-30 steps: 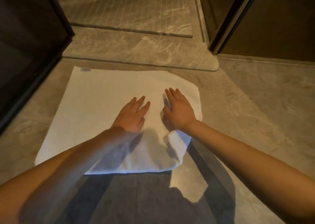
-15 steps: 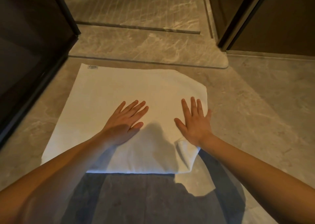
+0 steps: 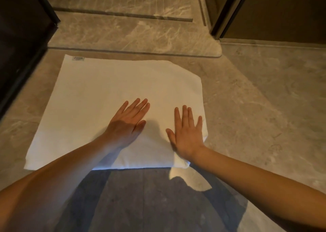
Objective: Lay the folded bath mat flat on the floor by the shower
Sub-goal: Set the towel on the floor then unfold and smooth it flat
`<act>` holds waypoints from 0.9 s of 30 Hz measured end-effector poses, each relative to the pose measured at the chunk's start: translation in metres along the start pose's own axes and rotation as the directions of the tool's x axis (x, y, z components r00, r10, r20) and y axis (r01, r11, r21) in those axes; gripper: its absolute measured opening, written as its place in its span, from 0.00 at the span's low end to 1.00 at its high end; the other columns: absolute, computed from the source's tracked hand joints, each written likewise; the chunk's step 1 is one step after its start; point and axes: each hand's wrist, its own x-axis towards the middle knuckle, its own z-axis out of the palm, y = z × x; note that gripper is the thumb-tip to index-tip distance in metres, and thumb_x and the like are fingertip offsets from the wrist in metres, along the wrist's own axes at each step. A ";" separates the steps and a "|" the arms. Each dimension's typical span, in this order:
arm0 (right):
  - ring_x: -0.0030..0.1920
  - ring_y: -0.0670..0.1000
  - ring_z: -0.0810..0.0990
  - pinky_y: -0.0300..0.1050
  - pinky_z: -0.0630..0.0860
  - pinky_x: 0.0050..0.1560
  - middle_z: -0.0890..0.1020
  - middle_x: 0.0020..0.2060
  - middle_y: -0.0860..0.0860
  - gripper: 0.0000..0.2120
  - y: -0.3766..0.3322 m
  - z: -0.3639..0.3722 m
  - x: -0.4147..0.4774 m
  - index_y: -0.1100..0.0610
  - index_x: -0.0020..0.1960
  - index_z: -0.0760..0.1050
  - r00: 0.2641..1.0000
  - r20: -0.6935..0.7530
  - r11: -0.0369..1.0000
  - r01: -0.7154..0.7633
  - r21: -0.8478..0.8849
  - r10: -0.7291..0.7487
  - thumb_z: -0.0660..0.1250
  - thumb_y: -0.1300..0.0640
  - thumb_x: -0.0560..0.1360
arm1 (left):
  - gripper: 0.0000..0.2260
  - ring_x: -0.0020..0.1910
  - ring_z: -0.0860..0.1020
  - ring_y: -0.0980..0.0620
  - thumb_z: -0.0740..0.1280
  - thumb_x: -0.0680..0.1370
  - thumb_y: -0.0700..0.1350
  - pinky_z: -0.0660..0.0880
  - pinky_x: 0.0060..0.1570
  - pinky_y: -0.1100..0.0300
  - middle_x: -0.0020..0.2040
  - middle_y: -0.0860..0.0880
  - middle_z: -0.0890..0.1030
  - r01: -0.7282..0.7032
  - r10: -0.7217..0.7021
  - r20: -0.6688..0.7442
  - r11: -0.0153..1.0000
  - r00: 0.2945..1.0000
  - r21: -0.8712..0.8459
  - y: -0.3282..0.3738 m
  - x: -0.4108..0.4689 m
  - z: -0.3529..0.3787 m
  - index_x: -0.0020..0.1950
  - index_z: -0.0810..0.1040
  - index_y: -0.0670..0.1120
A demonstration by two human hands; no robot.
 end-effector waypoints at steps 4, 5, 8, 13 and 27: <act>0.79 0.60 0.39 0.62 0.44 0.77 0.39 0.79 0.61 0.35 0.033 -0.002 -0.015 0.60 0.78 0.33 1.000 0.013 0.997 -0.021 -0.072 0.022 0.41 0.40 0.82 | 0.24 0.79 0.57 0.47 0.52 0.83 0.49 0.56 0.76 0.44 0.79 0.48 0.62 -0.014 0.014 -0.014 1.000 1.000 -0.007 0.003 -0.001 -0.001 0.79 0.61 0.45; 0.79 0.61 0.40 0.61 0.44 0.77 0.40 0.78 0.62 0.35 0.037 -0.005 -0.016 0.61 0.78 0.33 0.999 0.024 0.996 -0.029 -0.088 0.031 0.42 0.40 0.82 | 0.24 0.79 0.57 0.47 0.52 0.83 0.49 0.56 0.76 0.44 0.79 0.47 0.62 -0.015 0.014 -0.016 1.000 1.000 -0.010 0.003 -0.001 -0.002 0.78 0.61 0.45; 0.79 0.62 0.42 0.57 0.42 0.78 0.43 0.79 0.63 0.35 0.033 -0.016 -0.015 0.64 0.79 0.37 0.999 0.034 0.998 -0.035 -0.058 0.037 0.44 0.43 0.83 | 0.24 0.79 0.57 0.46 0.49 0.83 0.50 0.55 0.76 0.44 0.79 0.47 0.61 -0.010 0.010 0.000 1.000 1.000 -0.003 0.006 -0.002 -0.005 0.79 0.60 0.44; 0.79 0.59 0.45 0.51 0.40 0.78 0.48 0.79 0.62 0.31 -0.016 -0.025 -0.008 0.64 0.79 0.44 0.975 -0.138 0.972 0.190 0.137 -0.172 0.49 0.50 0.83 | 0.26 0.79 0.53 0.49 0.45 0.82 0.52 0.50 0.77 0.48 0.80 0.49 0.58 0.024 -0.025 0.049 0.999 0.998 0.026 0.008 0.000 -0.006 0.80 0.57 0.46; 0.79 0.53 0.41 0.55 0.41 0.78 0.43 0.80 0.56 0.37 0.044 0.026 -0.031 0.60 0.79 0.38 0.992 -0.124 0.994 -0.008 0.109 0.022 0.41 0.39 0.79 | 0.27 0.79 0.41 0.58 0.40 0.81 0.56 0.38 0.77 0.56 0.80 0.57 0.45 0.052 -0.061 0.126 0.996 0.990 0.076 -0.004 0.000 0.001 0.81 0.45 0.53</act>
